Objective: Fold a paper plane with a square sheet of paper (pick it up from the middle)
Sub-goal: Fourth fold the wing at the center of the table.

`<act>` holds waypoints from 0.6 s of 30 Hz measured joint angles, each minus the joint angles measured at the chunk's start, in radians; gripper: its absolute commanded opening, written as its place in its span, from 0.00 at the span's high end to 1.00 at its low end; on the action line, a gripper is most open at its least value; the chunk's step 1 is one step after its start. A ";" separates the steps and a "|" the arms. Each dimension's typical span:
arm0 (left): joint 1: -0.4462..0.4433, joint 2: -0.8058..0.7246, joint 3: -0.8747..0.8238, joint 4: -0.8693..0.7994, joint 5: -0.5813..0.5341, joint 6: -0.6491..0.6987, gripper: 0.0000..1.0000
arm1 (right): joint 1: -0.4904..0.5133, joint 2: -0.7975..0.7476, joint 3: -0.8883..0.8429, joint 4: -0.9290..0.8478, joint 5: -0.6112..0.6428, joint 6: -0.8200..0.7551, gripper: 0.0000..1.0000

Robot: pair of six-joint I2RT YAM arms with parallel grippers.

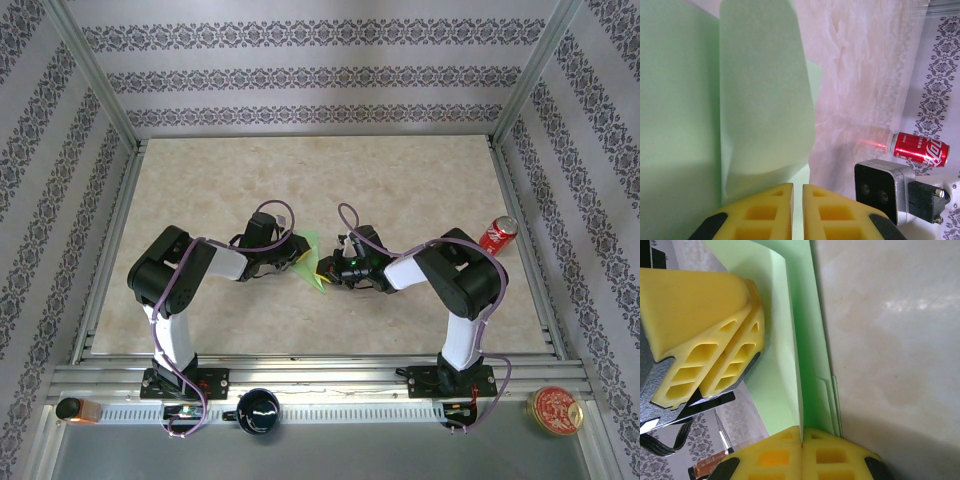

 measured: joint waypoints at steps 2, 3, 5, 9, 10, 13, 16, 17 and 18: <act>0.000 0.005 0.007 -0.001 0.001 0.000 0.88 | 0.000 0.000 -0.001 0.002 0.000 0.000 1.00; 0.000 0.010 0.013 -0.001 0.001 0.000 0.89 | 0.000 0.000 -0.001 0.002 0.000 0.000 1.00; 0.000 0.025 0.026 -0.002 0.003 0.000 0.89 | 0.000 0.000 -0.001 0.002 0.000 0.000 1.00; 0.000 0.040 0.031 -0.006 0.004 0.001 0.90 | -0.003 0.000 -0.001 0.002 0.000 0.000 0.99; 0.000 0.041 0.031 -0.006 0.004 0.001 0.90 | -0.004 0.000 -0.001 0.001 -0.001 0.000 0.98; 0.000 0.041 0.031 -0.006 0.004 0.001 0.90 | -0.004 0.000 -0.001 0.001 -0.002 0.000 0.94; 0.000 0.041 0.030 -0.006 0.004 0.001 0.90 | -0.005 0.000 -0.001 0.000 -0.005 0.000 0.89; 0.000 0.041 0.030 -0.006 0.005 0.001 0.90 | -0.005 -0.001 -0.001 -0.001 -0.005 0.000 0.86; 0.000 0.041 0.030 -0.006 0.006 0.001 0.90 | -0.005 -0.004 -0.001 -0.004 -0.006 -0.001 0.85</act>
